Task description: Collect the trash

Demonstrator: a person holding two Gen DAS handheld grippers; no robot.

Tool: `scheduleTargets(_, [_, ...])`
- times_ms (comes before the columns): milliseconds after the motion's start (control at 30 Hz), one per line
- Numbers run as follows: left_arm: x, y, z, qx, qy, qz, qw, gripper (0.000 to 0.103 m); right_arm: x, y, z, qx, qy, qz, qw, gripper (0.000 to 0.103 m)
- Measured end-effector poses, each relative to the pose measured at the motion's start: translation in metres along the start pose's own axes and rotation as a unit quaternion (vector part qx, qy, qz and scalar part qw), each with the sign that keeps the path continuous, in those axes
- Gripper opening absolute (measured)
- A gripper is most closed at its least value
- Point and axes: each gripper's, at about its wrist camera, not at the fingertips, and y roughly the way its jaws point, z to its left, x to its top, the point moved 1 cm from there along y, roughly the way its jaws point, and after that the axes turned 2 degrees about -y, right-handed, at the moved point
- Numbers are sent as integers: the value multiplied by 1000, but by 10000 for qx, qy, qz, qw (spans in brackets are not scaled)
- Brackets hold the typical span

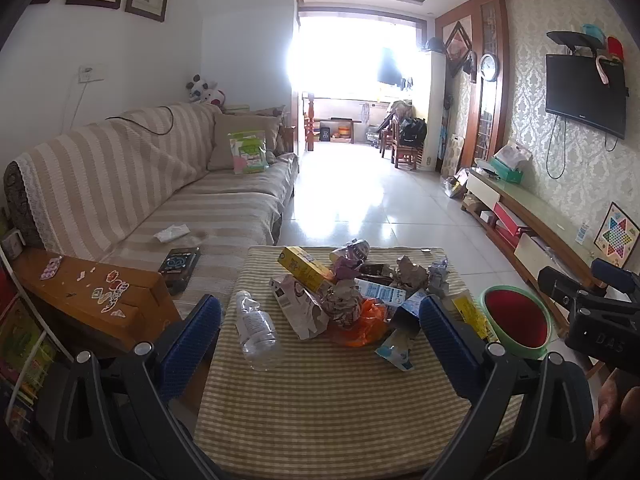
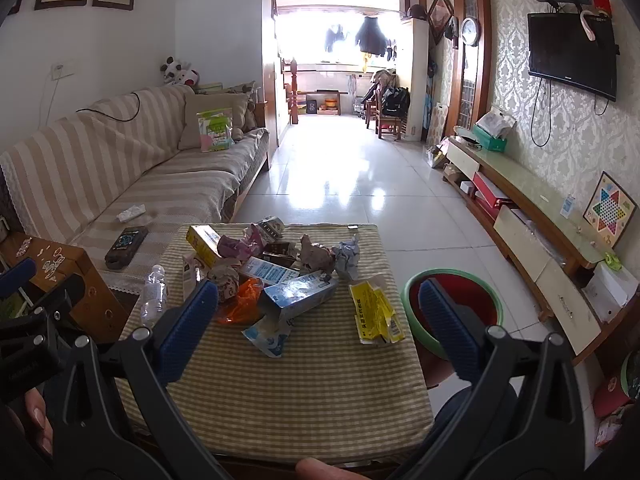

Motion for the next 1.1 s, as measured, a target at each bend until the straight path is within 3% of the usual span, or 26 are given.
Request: scheduleTargets(1100, [-1, -3, -2, -49, 68, -32, 10000, 95, 0, 2, -1, -12, 3, -3, 10000, 100])
